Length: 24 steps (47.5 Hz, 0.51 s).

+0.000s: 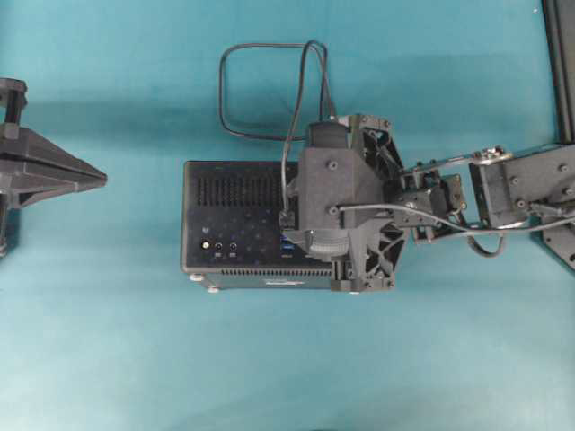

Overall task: Insert the USB into the PC box with both arms.
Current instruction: 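Push the held plug down into a blue USB port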

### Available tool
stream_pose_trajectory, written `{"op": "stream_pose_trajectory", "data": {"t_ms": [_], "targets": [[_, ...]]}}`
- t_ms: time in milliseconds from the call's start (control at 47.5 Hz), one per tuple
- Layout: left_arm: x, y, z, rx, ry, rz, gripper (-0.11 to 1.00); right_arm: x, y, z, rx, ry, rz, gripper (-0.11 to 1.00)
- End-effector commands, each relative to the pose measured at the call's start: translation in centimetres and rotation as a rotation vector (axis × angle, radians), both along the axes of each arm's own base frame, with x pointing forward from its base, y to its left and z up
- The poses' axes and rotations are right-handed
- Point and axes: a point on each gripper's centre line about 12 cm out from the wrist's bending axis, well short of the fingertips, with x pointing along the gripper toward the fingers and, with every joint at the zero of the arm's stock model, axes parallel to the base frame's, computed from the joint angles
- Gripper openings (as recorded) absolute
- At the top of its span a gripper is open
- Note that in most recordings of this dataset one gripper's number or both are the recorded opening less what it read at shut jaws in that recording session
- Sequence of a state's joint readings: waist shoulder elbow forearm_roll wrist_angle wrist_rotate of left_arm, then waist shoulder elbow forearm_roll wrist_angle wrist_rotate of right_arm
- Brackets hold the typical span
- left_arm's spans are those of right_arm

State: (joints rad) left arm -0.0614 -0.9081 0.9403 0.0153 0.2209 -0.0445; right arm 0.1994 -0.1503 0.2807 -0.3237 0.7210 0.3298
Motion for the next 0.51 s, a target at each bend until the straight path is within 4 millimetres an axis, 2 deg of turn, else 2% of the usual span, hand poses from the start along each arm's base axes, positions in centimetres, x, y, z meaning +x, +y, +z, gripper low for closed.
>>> {"op": "stream_pose_trajectory", "data": {"t_ms": [0, 84, 337, 485], "targets": [[0.1, 0.0, 0.6, 0.001, -0.015, -0.001, 0.00, 0.2, -0.1, 1.5, 0.012, -0.051, -0.003, 0.56], [0.1, 0.0, 0.6, 0.000, -0.020, -0.001, 0.00, 0.2, -0.1, 1.3, 0.013, -0.055, -0.001, 0.51], [0.0, 0.0, 0.7, -0.001, -0.020, -0.001, 0.00, 0.2, 0.2, 0.7, 0.029, -0.072, 0.014, 0.22], [0.0, 0.0, 0.7, -0.009, -0.021, 0.001, 0.00, 0.1, 0.3, 0.4, 0.045, -0.065, 0.010, 0.11]]}}
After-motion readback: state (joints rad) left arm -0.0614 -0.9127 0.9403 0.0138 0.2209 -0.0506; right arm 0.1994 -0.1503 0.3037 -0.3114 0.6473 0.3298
